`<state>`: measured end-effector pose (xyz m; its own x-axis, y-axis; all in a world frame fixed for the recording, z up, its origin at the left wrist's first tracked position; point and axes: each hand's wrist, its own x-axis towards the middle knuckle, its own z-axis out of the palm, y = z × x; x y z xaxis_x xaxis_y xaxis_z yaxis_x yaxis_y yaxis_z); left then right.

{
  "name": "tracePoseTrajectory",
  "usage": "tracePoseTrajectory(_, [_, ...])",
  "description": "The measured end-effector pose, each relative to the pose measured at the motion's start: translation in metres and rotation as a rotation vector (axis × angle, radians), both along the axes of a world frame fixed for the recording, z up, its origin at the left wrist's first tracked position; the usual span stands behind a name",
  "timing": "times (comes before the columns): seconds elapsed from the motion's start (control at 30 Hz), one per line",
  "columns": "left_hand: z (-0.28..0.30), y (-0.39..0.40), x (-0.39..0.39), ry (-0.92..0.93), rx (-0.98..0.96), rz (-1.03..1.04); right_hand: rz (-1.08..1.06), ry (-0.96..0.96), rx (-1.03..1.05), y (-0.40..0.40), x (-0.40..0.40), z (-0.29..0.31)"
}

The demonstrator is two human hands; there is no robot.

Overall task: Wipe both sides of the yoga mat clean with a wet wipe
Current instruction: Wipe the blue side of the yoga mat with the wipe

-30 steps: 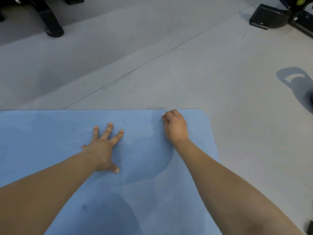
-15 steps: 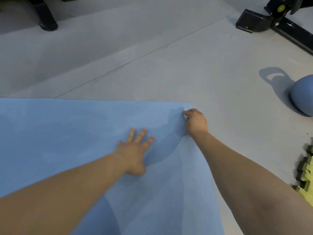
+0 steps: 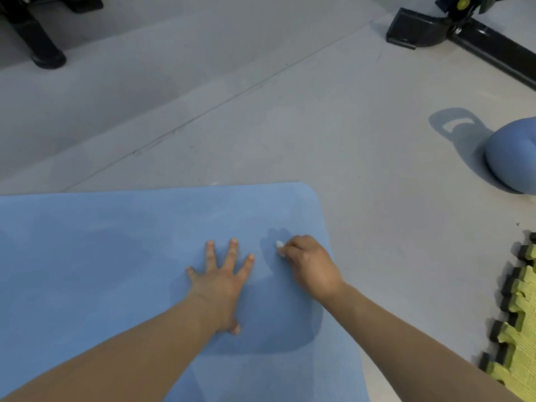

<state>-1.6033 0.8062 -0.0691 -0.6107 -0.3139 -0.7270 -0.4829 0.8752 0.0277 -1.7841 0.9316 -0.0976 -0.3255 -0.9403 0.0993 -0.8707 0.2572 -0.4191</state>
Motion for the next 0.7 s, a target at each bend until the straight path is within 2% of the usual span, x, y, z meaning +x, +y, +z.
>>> tracePoseTrajectory(0.1, [0.0,0.003,-0.004,-0.015,-0.028,-0.026,-0.218,0.026,0.047,-0.036,-0.045,0.002])
tracePoseTrajectory(0.17, [0.0,0.004,-0.004,-0.03,-0.018,-0.017,-0.346,0.044,0.16,-0.067,-0.081,-0.003])
tracePoseTrajectory(0.23, [-0.001,0.002,-0.004,-0.028,0.008,-0.005,-0.386,0.059,0.219,-0.086,-0.096,-0.006])
tracePoseTrajectory(0.3, [-0.002,0.001,-0.003,-0.024,0.023,0.005,-0.414,0.039,0.19,-0.085,-0.088,-0.005])
tracePoseTrajectory(0.37, [-0.004,0.002,-0.002,-0.018,0.026,0.011,-0.405,0.007,0.108,-0.058,-0.066,-0.006])
tracePoseTrajectory(0.53, [-0.006,0.001,-0.001,-0.01,0.044,0.026,-0.183,0.053,0.021,0.015,-0.025,-0.005])
tracePoseTrajectory(0.63, [-0.006,0.001,0.0,-0.011,0.053,0.04,-0.153,0.17,0.015,-0.01,-0.048,-0.008])
tracePoseTrajectory(0.7, [-0.005,0.002,0.0,-0.016,0.055,0.039,-0.246,0.198,0.058,-0.044,-0.073,-0.006])
